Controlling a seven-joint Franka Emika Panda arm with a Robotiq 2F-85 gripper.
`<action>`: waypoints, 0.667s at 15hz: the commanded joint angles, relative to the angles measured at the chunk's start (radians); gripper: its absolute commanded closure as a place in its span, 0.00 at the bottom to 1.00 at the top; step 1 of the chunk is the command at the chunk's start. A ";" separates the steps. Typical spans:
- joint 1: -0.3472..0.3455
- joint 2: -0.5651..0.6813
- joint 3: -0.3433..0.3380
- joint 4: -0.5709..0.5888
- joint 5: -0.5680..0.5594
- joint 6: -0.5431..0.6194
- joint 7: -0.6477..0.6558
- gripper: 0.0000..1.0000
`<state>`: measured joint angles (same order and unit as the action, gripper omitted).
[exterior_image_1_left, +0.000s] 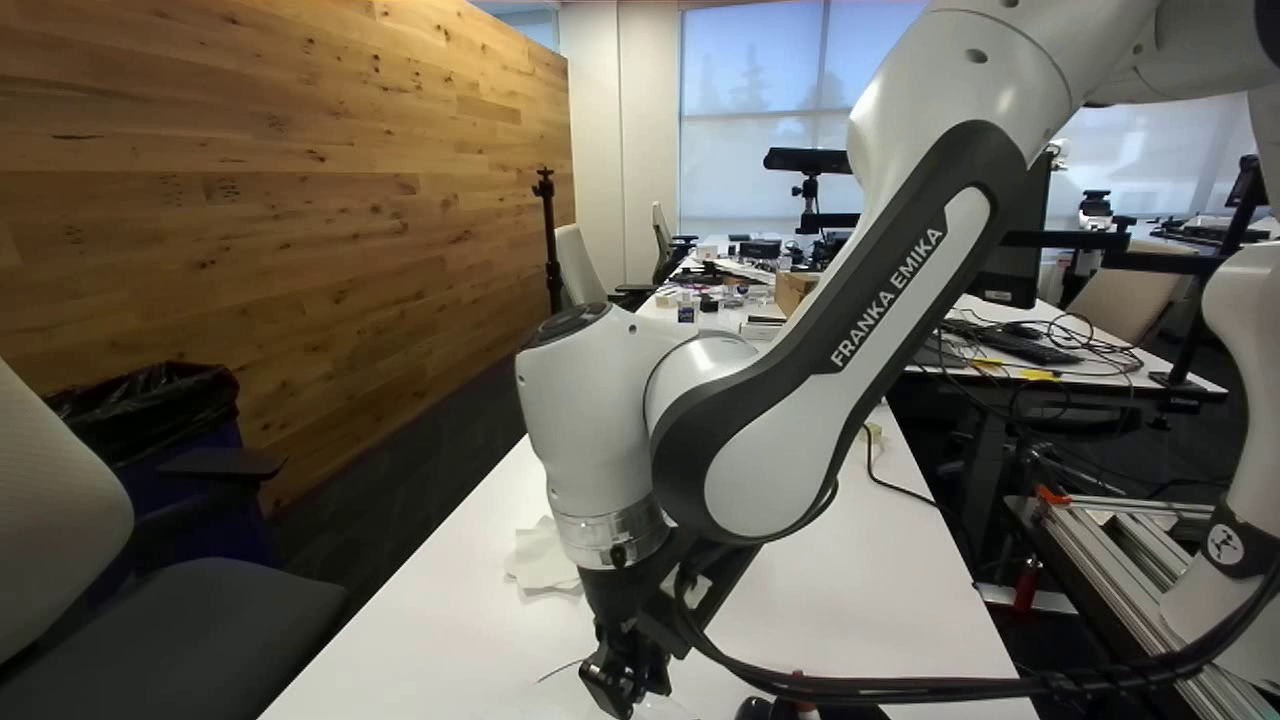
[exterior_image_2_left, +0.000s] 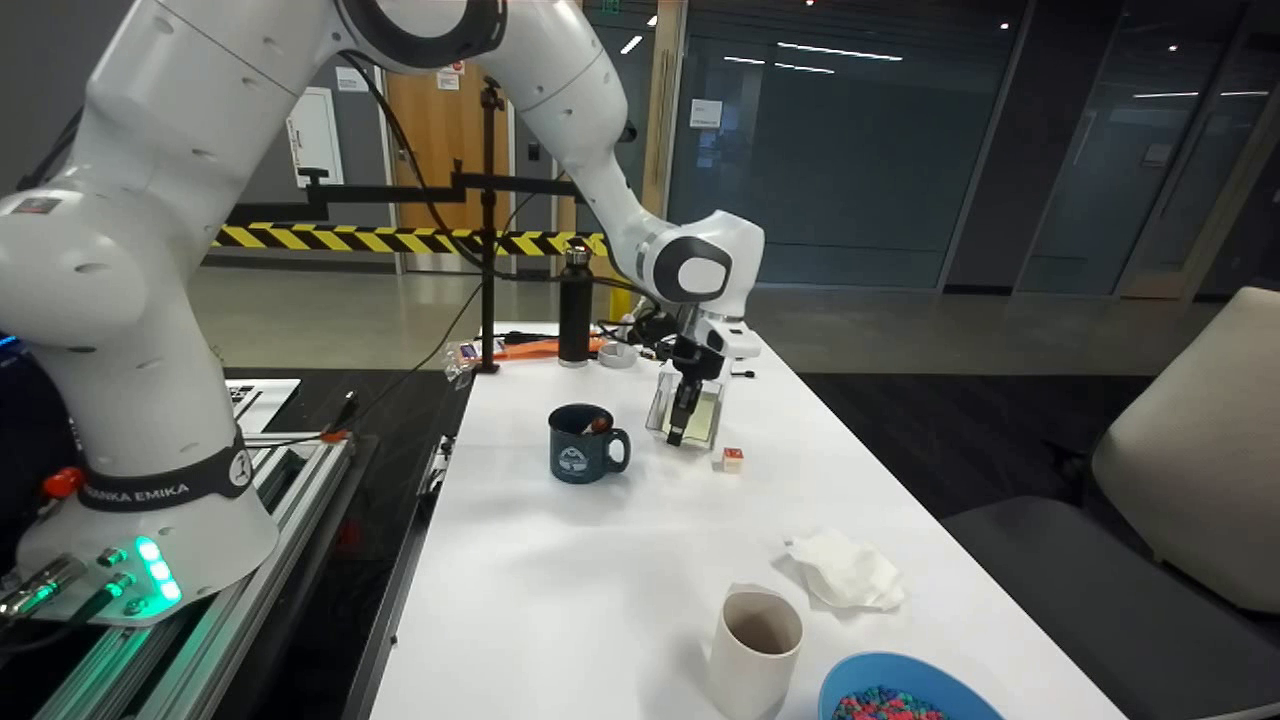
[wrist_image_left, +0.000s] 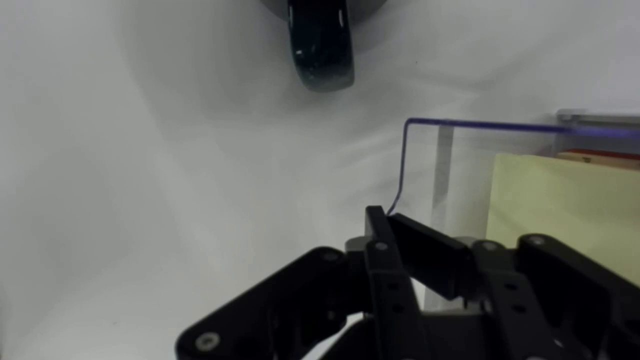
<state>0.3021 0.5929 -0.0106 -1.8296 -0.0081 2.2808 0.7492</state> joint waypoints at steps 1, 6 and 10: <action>-0.008 0.005 0.002 -0.004 -0.009 0.001 -0.007 0.99; -0.011 0.015 -0.001 -0.001 -0.007 -0.003 -0.006 0.99; -0.015 0.024 -0.002 0.000 -0.005 -0.008 -0.006 0.99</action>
<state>0.2951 0.6146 -0.0142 -1.8295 -0.0081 2.2805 0.7492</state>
